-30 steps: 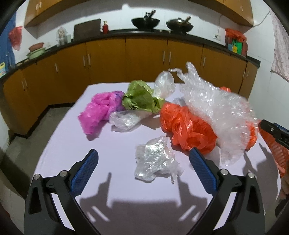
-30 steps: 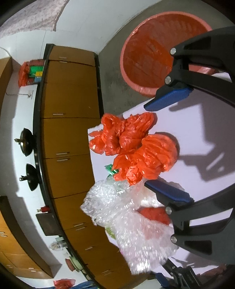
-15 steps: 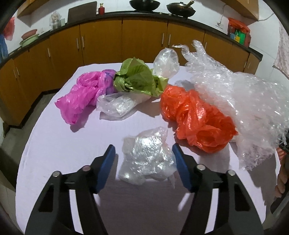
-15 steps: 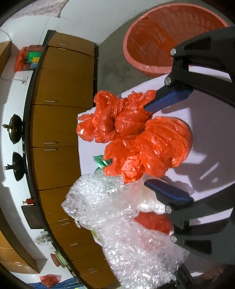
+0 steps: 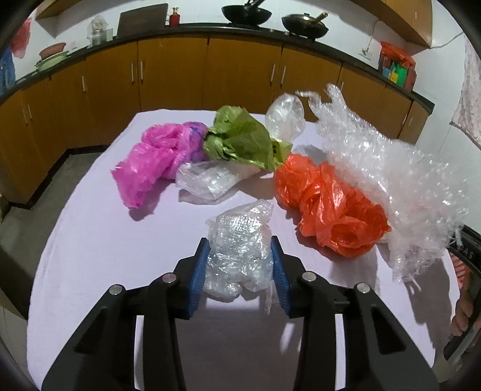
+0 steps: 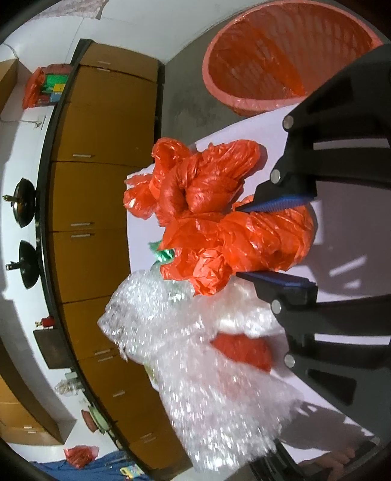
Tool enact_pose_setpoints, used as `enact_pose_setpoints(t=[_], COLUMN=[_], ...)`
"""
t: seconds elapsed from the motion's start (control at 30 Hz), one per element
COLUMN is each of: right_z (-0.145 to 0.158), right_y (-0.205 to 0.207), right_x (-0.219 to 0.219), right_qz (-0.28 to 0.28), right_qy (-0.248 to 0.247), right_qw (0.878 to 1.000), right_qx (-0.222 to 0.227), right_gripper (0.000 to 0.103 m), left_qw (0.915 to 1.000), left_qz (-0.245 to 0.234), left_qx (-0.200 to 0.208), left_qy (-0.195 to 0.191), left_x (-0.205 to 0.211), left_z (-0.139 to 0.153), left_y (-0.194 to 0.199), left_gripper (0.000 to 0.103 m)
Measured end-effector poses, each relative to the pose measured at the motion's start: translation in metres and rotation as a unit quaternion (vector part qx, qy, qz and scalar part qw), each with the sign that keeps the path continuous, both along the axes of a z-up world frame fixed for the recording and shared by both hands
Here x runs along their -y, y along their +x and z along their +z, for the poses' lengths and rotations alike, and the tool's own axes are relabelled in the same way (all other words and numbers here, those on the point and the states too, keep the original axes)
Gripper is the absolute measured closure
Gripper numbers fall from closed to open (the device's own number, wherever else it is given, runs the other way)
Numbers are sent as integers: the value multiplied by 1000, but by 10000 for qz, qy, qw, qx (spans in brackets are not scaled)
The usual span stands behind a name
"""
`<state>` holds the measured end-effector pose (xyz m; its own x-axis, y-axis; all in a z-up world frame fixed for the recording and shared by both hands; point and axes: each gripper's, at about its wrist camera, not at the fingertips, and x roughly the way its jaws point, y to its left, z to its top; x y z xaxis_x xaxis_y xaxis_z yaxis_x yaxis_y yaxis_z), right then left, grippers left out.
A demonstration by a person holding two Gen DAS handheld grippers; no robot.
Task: Collect trash
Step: 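Grasp the clear plastic bag with the left tool while the right tool grasps an orange bag, then carry both bags over the wastebasket and open both tools to drop them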
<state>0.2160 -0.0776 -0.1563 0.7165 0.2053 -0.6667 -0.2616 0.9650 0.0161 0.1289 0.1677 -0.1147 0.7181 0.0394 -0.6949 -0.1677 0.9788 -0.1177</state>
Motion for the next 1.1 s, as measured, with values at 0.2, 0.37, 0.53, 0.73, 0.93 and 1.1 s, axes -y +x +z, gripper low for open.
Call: enact_pose_setpoints(t=[0.2,0.37,0.53,0.73,0.93,1.1], right_z=[13,33,57,78,87,86], right_y=[-17,-32,-44,-55,-64,-73], right_x=[5,11,22,47,92,145], right_qz=[101,137,51,-318,-984,-1628], right_qy=[258,457,593,546,405,342], right_qw=[9996,9985,9966,9942,9889,9804], right_qx=[72,279,564,868,1036,1054], right_gripper=[68,68,68,67,67,67], left_qw=[9996,9983,9958,9909,9844,9779], left_qz=[114,49,-129,-473,-1033,-1577], left_qx=[246,574,903,1255,1423,1373], left_qy=[-8,37,83,86,57,8], left_x=[-4,1,16,44,92,142], left_z=[17,42,69,98,119,120], left_y=[-14,-21,-25,-26,-17,3], left_gripper=[62,62,62,62,62,62])
